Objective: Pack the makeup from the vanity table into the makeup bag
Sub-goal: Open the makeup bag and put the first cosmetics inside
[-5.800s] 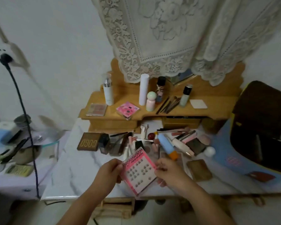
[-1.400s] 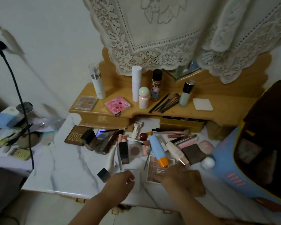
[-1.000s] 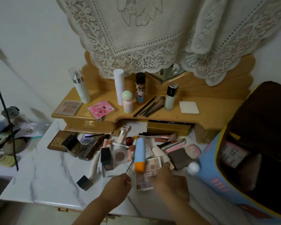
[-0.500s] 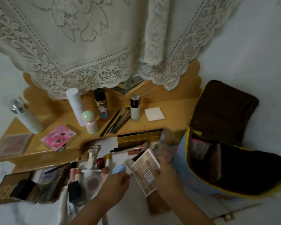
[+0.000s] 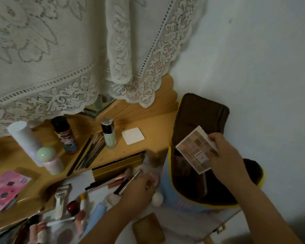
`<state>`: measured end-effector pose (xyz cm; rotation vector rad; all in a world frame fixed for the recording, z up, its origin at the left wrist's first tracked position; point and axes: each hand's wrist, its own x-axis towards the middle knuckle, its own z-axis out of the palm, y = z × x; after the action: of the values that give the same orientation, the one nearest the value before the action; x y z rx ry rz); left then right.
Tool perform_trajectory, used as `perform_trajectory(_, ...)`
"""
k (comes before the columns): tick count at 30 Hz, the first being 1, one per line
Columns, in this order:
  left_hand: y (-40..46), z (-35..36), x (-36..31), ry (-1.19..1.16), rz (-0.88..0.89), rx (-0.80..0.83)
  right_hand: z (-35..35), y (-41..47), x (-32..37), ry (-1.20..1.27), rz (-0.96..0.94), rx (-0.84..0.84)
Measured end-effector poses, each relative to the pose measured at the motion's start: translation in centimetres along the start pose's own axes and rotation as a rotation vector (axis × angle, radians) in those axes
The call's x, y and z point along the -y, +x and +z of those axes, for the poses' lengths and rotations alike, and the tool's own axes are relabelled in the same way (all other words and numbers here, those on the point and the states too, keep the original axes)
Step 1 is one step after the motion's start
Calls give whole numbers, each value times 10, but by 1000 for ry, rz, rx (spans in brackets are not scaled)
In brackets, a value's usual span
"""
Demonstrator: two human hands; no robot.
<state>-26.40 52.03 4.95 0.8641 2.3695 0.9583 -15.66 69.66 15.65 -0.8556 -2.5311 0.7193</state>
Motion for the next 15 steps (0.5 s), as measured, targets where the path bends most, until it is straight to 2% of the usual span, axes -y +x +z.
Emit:
perform_trajectory(6,30,15,-35,-270,12,-19,48,37,-39,-334,-30,279)
perform_trajectory(10,53,31,-51,-218,74,-118,90,49,-56,-435,-83,412)
perform_trajectory(13,61,38,-52,-95,35,-180,105,53,-66,-613,-128,400)
perform_trajectory(15,63,40,-49,-76,20,-193,108,54,-72,-691,-164,289)
